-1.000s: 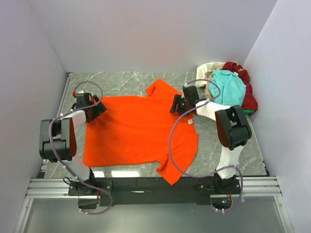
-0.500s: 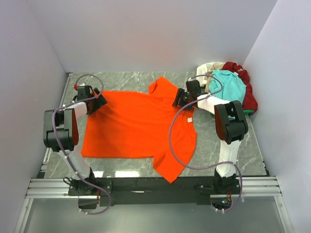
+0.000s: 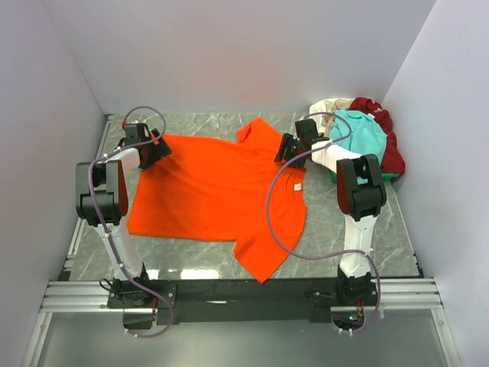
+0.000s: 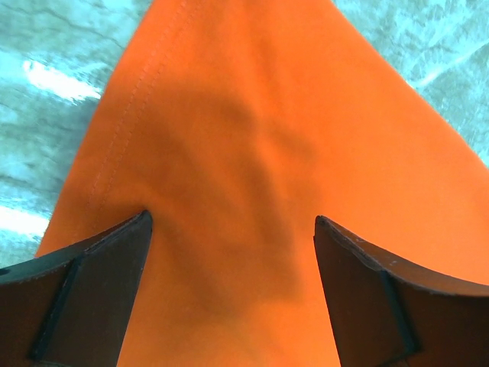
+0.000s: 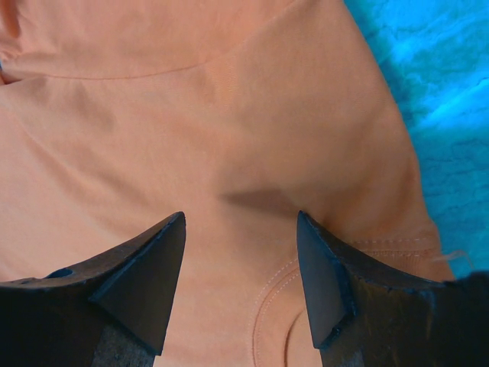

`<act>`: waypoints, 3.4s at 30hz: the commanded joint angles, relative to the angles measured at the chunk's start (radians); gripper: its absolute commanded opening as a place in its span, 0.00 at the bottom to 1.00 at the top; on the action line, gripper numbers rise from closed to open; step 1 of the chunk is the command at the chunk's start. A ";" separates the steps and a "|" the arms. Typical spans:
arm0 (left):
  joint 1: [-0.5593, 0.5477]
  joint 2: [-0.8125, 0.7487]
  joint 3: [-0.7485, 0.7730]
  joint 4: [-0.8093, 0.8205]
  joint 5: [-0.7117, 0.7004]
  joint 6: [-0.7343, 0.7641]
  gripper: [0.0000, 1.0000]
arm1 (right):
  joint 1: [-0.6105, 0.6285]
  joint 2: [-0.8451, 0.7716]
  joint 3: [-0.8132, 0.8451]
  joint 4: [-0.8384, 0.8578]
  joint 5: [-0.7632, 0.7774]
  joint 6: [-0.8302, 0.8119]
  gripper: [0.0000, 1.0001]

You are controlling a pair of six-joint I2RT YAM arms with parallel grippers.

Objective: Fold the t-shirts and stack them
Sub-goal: Flatten the tshirt out

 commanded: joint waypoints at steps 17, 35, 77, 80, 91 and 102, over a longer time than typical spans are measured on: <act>-0.076 -0.494 -0.340 -0.104 -0.224 0.003 0.94 | 0.118 -0.416 -0.321 0.073 0.020 -0.038 0.64; -0.076 -0.390 -0.432 -0.077 -0.149 0.023 0.96 | 0.176 -0.277 -0.406 0.078 0.075 0.018 0.64; -0.104 -0.465 -0.320 -0.109 -0.454 -0.014 0.96 | -0.017 -0.259 -0.116 -0.038 -0.038 -0.068 0.64; -0.098 -0.583 -0.446 -0.115 -0.565 -0.060 0.96 | -0.020 -0.334 -0.168 -0.035 -0.040 -0.076 0.64; 0.045 -0.738 -0.635 -0.064 -0.525 -0.086 0.76 | -0.068 -0.537 -0.338 0.010 -0.113 -0.082 0.64; 0.072 -0.625 -0.624 -0.049 -0.419 -0.063 0.43 | -0.115 -0.576 -0.393 0.050 -0.172 -0.073 0.64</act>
